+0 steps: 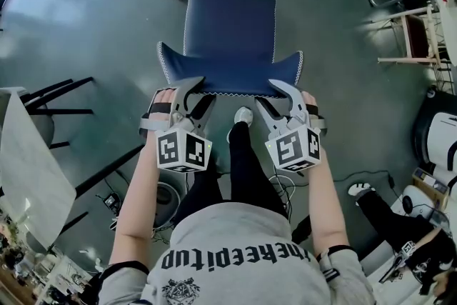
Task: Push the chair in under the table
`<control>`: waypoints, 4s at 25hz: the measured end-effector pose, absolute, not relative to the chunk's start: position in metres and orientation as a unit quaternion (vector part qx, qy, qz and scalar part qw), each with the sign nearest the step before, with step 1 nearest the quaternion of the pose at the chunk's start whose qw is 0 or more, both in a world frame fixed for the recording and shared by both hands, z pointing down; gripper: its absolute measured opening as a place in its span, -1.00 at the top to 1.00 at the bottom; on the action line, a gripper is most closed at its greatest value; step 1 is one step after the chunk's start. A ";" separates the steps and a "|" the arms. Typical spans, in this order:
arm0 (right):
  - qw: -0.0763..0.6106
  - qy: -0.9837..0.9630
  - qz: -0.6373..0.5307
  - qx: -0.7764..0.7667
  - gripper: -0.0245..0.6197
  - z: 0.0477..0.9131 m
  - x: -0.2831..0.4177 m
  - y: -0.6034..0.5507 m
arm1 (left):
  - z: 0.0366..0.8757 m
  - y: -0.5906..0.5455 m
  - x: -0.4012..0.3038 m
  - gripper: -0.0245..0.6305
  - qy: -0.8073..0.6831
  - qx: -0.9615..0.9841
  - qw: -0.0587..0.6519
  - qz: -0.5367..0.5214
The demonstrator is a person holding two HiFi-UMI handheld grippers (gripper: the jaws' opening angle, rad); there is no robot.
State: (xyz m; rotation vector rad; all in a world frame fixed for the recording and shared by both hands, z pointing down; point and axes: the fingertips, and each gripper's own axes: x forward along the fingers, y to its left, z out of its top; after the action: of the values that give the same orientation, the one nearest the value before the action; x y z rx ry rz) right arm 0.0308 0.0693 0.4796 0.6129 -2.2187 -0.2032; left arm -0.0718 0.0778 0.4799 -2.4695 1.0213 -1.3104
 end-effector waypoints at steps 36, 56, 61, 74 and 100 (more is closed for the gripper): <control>0.392 -0.893 -0.133 0.179 0.54 0.479 0.020 0.058 | 0.480 0.063 -0.083 0.41 0.370 -0.800 0.015 -0.473; 0.410 -0.877 -0.154 0.195 0.55 0.485 0.037 -0.006 | 0.484 0.005 -0.065 0.45 0.389 -0.786 0.032 -0.480; 0.408 -0.878 -0.158 0.193 0.55 0.480 0.036 -0.025 | 0.480 -0.014 -0.065 0.45 0.392 -0.784 0.025 -0.480; 0.399 -0.882 -0.173 0.183 0.52 0.480 0.041 -0.085 | 0.481 -0.064 -0.059 0.45 0.416 -0.773 0.009 -0.479; 0.376 -0.893 -0.193 0.154 0.50 0.472 0.035 -0.141 | 0.475 -0.113 -0.063 0.45 0.425 -0.767 -0.016 -0.480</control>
State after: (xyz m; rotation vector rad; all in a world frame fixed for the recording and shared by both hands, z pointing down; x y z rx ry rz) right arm 0.0348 -0.1405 0.4724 0.3935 -2.2848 -0.4926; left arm -0.0627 -0.1127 0.4746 -2.4342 1.3505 -1.5243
